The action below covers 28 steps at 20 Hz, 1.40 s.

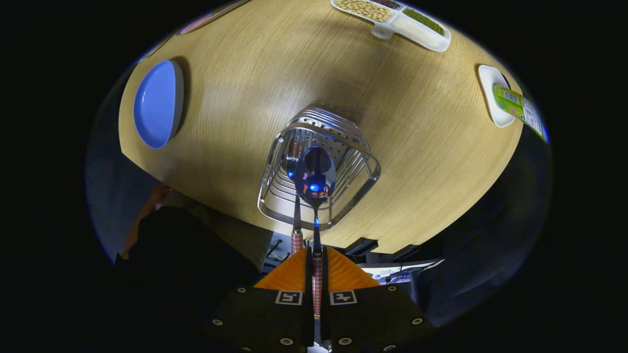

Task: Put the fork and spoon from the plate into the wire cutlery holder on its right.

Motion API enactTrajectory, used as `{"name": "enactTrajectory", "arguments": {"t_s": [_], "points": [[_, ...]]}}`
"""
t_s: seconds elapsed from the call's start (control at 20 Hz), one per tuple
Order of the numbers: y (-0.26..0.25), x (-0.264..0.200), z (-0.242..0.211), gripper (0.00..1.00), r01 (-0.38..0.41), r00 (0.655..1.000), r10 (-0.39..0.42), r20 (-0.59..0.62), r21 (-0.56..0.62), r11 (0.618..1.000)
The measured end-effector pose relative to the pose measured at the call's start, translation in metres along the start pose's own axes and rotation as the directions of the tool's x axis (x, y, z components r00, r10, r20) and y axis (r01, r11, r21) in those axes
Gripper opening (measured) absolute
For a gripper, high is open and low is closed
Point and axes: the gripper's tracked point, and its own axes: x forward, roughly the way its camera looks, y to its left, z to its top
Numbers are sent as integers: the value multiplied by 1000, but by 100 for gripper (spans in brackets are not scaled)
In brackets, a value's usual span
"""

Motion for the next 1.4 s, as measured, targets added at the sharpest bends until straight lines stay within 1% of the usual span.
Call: {"name": "enactTrajectory", "arguments": {"t_s": [0.05,0.1,0.2,0.4,0.6,0.7,0.8,0.95,1.0,1.05,1.15,1.25,1.3,1.35,1.4], "points": [[1,2,2,6,-4,1000,4,-3,2,1000],[2,-3,3,10,-8,1000,8,-14,8,1000],[3,-4,6,12,-17,1000,18,-20,28,999],[1,-10,17,13,-31,999,30,17,66,997],[3,-19,9,14,-43,998,40,56,54,998],[3,-19,12,19,-53,993,44,110,81,995],[3,-24,14,19,-79,983,58,174,113,991],[0,-34,18,20,-114,952,58,300,170,979],[-1,-39,22,22,-127,932,53,359,184,975],[-2,-46,24,22,-143,904,50,424,191,971],[-1,-64,28,27,-188,827,47,560,196,963],[-3,-82,24,33,-230,734,30,678,207,951],[-4,-93,25,42,-257,681,20,732,213,943],[-4,-102,25,49,-287,624,9,781,219,933],[-6,-110,24,61,-311,570,-13,822,231,922]]}}
